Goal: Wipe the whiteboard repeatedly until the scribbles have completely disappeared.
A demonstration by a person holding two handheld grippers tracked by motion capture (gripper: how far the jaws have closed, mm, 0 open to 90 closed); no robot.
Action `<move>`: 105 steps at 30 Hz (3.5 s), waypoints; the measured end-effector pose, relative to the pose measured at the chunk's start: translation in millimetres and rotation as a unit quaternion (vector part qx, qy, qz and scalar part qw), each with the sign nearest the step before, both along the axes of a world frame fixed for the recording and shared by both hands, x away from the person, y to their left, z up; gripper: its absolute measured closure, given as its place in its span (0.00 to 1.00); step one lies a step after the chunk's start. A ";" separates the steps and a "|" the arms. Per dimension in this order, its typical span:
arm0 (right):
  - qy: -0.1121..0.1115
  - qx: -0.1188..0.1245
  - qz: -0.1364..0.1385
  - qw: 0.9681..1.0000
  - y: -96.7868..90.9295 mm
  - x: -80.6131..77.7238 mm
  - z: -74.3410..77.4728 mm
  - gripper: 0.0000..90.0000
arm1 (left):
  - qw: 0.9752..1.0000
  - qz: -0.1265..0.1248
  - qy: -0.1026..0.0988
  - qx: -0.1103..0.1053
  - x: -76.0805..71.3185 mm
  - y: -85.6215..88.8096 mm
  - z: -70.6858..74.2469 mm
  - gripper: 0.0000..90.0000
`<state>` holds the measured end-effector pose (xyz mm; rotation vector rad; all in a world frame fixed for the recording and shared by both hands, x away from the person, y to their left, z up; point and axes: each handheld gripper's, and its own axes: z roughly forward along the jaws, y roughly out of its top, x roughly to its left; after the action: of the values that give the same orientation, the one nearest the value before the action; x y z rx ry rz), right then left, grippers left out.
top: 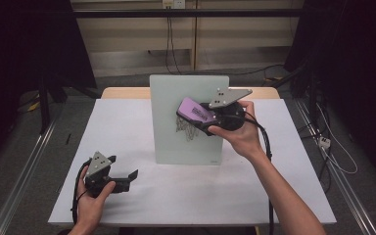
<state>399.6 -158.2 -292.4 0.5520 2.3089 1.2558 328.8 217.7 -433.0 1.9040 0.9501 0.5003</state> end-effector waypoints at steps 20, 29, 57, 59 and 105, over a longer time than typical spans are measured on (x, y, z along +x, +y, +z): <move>-0.013 -0.007 -0.010 1.000 -1.8 15.4 -1.1 0.46 | 1.000 0.000 0.004 0.002 0.2 0.0 -0.5 0.05; -0.010 -0.014 -0.005 1.000 2.1 12.1 -12.2 0.46 | 1.000 0.000 0.003 0.002 0.2 0.6 -0.2 0.05; 0.008 -0.037 0.015 0.999 12.1 1.7 -44.3 0.46 | 1.000 0.000 0.003 0.003 0.4 0.4 -0.1 0.05; 0.007 -0.042 0.016 0.999 12.1 2.3 -42.5 0.46 | 1.000 -0.001 0.003 0.002 0.5 0.6 -0.1 0.05; -0.001 -0.059 0.011 0.998 29.6 -0.2 -48.9 0.46 | 1.000 -0.002 0.003 0.003 0.4 0.5 -0.1 0.05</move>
<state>399.4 -128.6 -341.3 0.4845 2.3750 1.1216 329.2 218.2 -433.1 1.9141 0.9490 0.4960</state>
